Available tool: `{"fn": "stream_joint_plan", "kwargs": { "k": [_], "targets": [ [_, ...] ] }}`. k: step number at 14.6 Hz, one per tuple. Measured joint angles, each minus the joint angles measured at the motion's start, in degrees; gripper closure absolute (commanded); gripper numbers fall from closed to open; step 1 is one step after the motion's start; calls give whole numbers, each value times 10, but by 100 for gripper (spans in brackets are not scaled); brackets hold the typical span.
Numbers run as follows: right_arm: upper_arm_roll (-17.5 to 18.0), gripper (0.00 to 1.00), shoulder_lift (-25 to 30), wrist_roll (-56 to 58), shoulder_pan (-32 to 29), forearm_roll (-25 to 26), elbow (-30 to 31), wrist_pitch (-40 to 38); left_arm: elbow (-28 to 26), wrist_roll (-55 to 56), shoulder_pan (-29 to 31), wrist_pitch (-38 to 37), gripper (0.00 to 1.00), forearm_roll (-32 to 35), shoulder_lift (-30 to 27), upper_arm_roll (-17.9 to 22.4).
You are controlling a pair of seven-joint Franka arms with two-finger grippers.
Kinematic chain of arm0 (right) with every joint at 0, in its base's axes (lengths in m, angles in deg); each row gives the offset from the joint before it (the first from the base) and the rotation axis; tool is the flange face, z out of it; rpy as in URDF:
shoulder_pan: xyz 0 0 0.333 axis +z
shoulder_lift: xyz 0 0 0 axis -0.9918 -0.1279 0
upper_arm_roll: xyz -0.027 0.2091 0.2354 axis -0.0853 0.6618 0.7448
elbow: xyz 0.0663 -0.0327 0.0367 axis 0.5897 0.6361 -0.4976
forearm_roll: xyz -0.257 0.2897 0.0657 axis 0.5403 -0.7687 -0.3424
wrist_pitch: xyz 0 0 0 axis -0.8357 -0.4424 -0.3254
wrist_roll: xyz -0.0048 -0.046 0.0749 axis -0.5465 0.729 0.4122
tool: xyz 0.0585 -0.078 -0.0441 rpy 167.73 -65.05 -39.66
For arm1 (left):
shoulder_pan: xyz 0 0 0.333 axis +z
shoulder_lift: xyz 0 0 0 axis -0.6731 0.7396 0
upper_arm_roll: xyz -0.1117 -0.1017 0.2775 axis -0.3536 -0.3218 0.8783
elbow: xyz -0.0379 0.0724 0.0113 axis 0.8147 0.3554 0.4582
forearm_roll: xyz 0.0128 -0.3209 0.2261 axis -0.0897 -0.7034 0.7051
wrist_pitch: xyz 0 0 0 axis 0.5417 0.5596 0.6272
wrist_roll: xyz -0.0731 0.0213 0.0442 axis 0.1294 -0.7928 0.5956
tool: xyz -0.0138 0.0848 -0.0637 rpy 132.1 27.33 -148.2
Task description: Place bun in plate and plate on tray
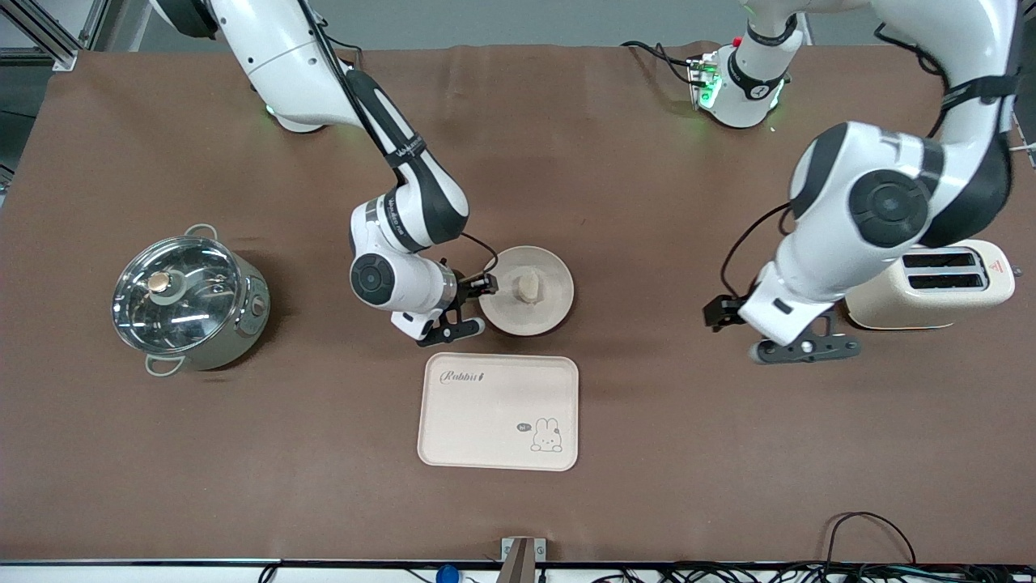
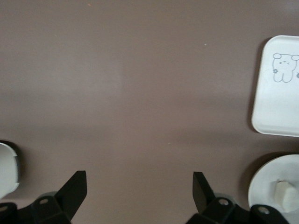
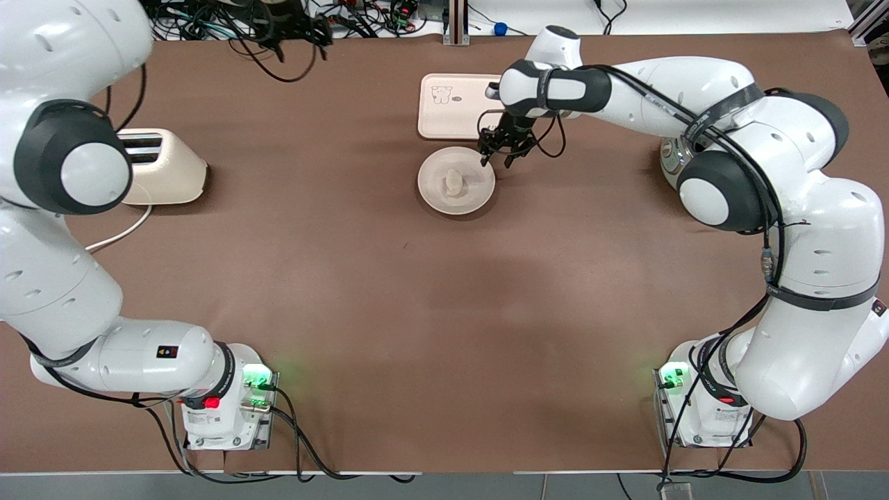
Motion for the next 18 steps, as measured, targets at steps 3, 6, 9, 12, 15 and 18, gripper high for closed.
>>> {"fn": "stream_joint_plan", "kwargs": {
  "k": [3,6,9,12,15,18],
  "targets": [
    [0,39,-7,0,10,-3,0,12,7,-83,34,-55,0,0,-41,3],
    [-1,44,-12,0,11,-4,1,15,15,-179,30,-99,0,-11,-111,60],
    [-2,48,-17,0,11,-5,1,24,-18,-214,-11,-126,0,-29,-189,142],
    [-2,56,-26,0,11,-6,1,39,-67,-226,-47,-121,0,-31,-243,192],
    [-2,67,-33,0,11,-6,1,43,-92,-258,-48,-90,0,-31,-252,195],
    [-2,77,-35,0,11,-6,1,44,-69,-266,-47,-82,0,-33,-229,198]
  ]
}}
